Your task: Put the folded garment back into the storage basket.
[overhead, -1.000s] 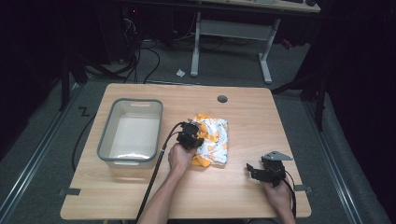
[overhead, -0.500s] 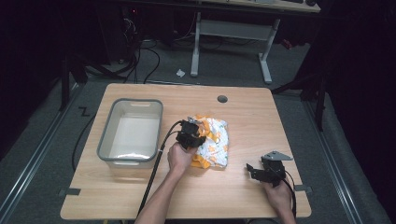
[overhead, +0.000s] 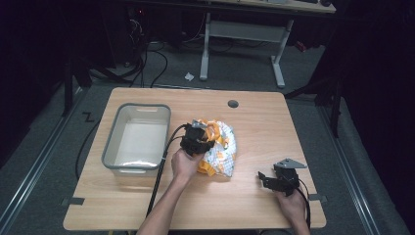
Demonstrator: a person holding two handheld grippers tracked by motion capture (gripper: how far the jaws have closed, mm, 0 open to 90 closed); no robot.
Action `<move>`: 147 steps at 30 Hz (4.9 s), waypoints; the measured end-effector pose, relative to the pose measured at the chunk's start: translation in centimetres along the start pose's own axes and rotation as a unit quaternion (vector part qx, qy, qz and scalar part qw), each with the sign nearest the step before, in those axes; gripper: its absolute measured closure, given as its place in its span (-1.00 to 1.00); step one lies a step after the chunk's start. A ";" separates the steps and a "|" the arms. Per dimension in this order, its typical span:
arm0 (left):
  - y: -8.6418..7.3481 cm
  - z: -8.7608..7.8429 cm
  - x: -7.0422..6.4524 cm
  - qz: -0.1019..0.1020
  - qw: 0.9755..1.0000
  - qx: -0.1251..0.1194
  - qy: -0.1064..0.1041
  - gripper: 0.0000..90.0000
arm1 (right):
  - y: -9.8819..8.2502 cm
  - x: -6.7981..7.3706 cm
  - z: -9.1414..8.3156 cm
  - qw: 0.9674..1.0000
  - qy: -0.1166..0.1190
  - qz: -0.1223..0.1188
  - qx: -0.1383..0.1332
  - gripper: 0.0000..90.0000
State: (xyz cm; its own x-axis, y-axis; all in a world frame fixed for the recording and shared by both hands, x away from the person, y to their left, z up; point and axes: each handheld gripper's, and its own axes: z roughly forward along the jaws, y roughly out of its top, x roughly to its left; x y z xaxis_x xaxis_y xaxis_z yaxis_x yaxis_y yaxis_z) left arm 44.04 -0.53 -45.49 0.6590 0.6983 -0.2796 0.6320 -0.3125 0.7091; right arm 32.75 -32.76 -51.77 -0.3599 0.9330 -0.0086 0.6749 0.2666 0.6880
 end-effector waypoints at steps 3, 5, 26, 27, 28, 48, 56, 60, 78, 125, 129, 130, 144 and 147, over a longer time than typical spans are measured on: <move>0.1 -0.6 -0.1 0.001 1.000 -0.007 -0.005 0.66 | 0.0 0.0 0.0 1.000 0.000 0.000 0.000 -0.42; 0.2 -1.0 -0.2 -0.001 1.000 -0.009 -0.011 0.66 | 0.0 0.0 0.0 1.000 0.000 0.000 0.000 -0.42; 0.5 -4.9 -0.5 0.010 0.999 -0.029 -0.033 0.66 | 0.0 0.0 0.0 1.000 0.000 0.000 0.000 -0.42; 0.5 -5.2 -0.5 0.013 0.999 -0.030 -0.030 0.66 | 0.0 0.0 0.0 1.000 0.000 0.000 0.000 -0.42; 0.5 -5.5 -0.5 0.015 0.999 -0.031 -0.028 0.66 | 0.0 0.0 0.0 1.000 0.000 0.000 0.000 -0.42; 0.6 -10.0 2.1 -0.018 0.997 -0.069 -0.026 0.66 | 0.0 0.0 0.0 1.000 0.000 0.000 0.000 -0.42; 0.6 -11.6 2.9 -0.018 0.997 -0.080 -0.017 0.66 | 0.0 0.0 0.0 1.000 0.000 0.001 0.000 -0.42; 0.5 -12.3 3.4 -0.024 0.996 -0.086 -0.015 0.66 | 0.0 0.0 0.0 1.000 0.000 0.000 0.000 -0.42; 0.1 -15.0 5.9 -0.050 0.993 -0.103 -0.001 0.66 | 0.0 0.0 0.0 1.000 -0.001 0.001 0.000 -0.42; -2.6 -20.1 12.5 -0.082 0.990 -0.101 0.045 0.66 | 0.0 0.0 0.0 1.000 -0.002 0.003 0.001 -0.42; -3.1 -20.0 13.2 -0.087 0.990 -0.102 0.044 0.66 | 0.0 0.0 0.0 1.000 -0.002 0.003 0.001 -0.42; -3.2 -20.0 13.4 -0.088 0.990 -0.101 0.044 0.66 | 0.0 0.0 0.0 1.000 -0.002 0.003 0.001 -0.42; -4.3 -18.8 15.2 -0.097 0.991 -0.081 0.044 0.66 | 0.0 0.0 0.0 1.000 -0.002 0.003 0.000 -0.42; -4.5 -18.3 15.5 -0.096 0.991 -0.076 0.047 0.66 | 0.0 0.0 0.0 1.000 -0.003 0.004 0.000 -0.42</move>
State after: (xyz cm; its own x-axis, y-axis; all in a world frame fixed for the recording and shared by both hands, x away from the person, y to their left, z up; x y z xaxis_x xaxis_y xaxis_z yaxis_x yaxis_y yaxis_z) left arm 43.90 23.49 -41.15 0.4873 0.7948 -0.3616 0.6688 -0.0734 0.7398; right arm 32.76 -32.75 -51.76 -0.3517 0.9361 -0.0074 0.6780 0.2602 0.6875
